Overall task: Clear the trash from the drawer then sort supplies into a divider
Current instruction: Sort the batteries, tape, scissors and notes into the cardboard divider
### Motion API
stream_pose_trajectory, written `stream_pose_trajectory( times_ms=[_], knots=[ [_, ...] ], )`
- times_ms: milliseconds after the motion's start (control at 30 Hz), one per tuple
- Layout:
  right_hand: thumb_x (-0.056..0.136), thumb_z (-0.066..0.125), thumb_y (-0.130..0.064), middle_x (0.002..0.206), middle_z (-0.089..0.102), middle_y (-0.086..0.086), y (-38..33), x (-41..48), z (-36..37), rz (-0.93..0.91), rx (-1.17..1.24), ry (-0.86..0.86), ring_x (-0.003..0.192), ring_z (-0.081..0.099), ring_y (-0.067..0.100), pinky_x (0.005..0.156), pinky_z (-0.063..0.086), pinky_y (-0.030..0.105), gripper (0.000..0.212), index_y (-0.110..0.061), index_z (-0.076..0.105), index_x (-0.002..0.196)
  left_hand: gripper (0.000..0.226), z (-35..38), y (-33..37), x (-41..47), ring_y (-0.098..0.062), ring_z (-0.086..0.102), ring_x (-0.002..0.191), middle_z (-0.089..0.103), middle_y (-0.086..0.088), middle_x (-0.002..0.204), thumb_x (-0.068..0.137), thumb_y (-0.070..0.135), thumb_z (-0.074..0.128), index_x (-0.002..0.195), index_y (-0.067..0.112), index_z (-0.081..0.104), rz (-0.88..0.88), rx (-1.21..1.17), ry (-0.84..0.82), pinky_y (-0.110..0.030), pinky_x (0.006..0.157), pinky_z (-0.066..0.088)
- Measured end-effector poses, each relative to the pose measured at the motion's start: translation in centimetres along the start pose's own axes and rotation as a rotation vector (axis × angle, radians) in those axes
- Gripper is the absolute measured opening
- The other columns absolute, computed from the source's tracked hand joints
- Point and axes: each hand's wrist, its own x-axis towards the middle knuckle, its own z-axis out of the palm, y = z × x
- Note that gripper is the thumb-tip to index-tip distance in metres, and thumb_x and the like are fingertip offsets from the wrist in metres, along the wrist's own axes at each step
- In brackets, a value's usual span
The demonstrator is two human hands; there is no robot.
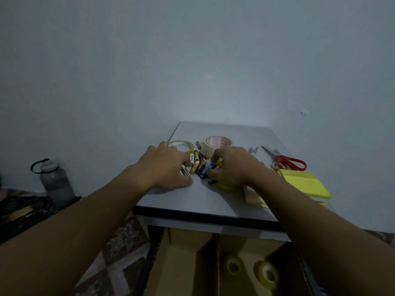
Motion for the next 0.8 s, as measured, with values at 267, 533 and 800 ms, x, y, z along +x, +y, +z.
stream_pose_trajectory(
  times_ms=[267, 533, 800],
  knots=[
    [0.082, 0.071, -0.042, 0.102, 0.066, -0.003, -0.1, -0.5, 0.4, -0.132, 0.068, -0.05, 0.09, 0.06, 0.011, 0.076, 0.052, 0.024, 0.031, -0.023, 0.07, 0.107, 0.044, -0.1, -0.4, 0.3, -0.019, 0.046, 0.108, 0.056, 0.0, 0.123, 0.084, 0.057, 0.063, 0.124, 0.039, 0.063, 0.069, -0.131, -0.027, -0.035, 0.085, 0.042],
    [0.079, 0.076, -0.037, 0.103, 0.065, -0.004, 0.7, -0.6, 0.4, -0.151, 0.112, -0.057, 0.095, 0.059, 0.012, 0.078, 0.048, 0.024, 0.031, -0.025, 0.067, 0.105, 0.045, 0.3, -1.4, 0.7, -0.013, 0.049, 0.098, 0.048, 0.009, 0.104, 0.078, 0.056, 0.07, 0.12, 0.04, 0.064, 0.093, -0.237, -0.053, -0.032, 0.082, 0.047],
    [0.079, 0.075, -0.032, 0.104, 0.067, -0.003, 0.5, -0.6, 0.5, -0.161, 0.14, -0.027, 0.094, 0.061, 0.013, 0.082, 0.053, 0.028, 0.026, -0.024, 0.069, 0.103, 0.037, 0.5, -1.7, 0.9, -0.009, 0.05, 0.099, 0.052, 0.011, 0.108, 0.082, 0.044, 0.074, 0.116, 0.033, 0.069, 0.173, -0.259, -0.024, -0.025, 0.079, 0.04]
  ],
)
